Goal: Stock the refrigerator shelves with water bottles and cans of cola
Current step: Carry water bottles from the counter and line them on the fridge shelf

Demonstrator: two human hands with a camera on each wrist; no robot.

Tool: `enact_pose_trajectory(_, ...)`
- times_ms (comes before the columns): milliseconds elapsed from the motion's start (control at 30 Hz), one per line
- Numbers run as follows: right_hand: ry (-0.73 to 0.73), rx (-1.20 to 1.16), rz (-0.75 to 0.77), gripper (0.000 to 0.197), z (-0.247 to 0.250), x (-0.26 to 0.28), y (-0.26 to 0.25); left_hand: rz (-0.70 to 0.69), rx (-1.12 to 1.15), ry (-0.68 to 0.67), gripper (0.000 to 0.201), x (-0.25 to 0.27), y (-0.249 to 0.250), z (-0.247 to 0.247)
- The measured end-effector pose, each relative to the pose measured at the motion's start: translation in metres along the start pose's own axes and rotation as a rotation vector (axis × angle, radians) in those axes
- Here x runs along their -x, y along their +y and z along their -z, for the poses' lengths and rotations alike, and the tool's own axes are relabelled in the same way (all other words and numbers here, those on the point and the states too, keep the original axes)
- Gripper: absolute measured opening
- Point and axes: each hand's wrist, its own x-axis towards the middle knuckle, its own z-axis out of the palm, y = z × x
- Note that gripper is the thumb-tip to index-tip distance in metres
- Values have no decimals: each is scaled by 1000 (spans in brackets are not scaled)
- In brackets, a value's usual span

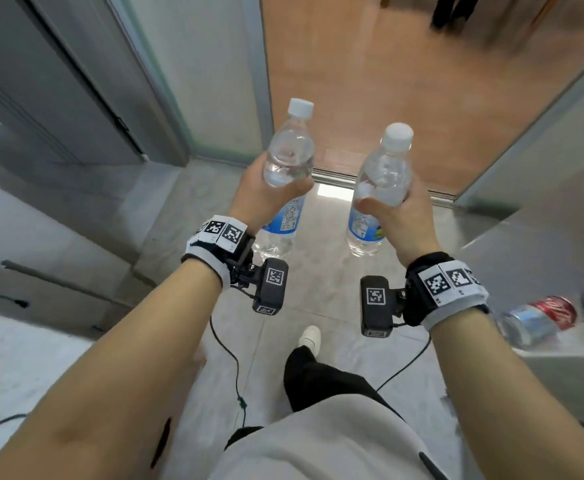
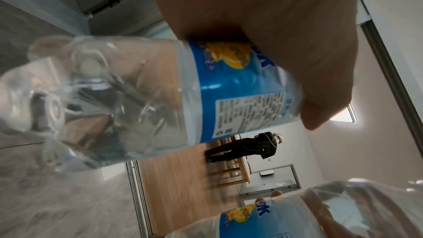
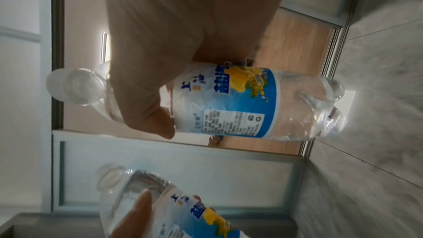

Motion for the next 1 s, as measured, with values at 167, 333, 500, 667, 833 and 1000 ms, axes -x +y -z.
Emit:
enact_pose_trajectory(167, 140, -99, -29, 58, 13, -89, -4, 4, 38, -89, 61, -103, 24, -22)
enact_pose_trajectory(333, 294, -126, -35, 59, 38, -154, -6, -2, 49, -230, 63, -189, 44, -55)
enact_pose_trajectory(500, 455, -92, -78, 49, 65, -211, -2, 11, 44, -408, 49, -279, 56, -102)
enact_pose_trajectory(667, 650, -72, -84, 54, 87, -265, 0, -23, -60, -601, 39, -367, 71, -159)
enact_pose_trajectory(833, 866, -63, -145, 63, 111, -294, -14, -74, -149, -825, 43, -432, 100, -224)
enact_pose_trajectory(1000, 1046, -27, -220, 64, 149, -288, -21, -126, -185, -1084, 62, -446, 129, -305)
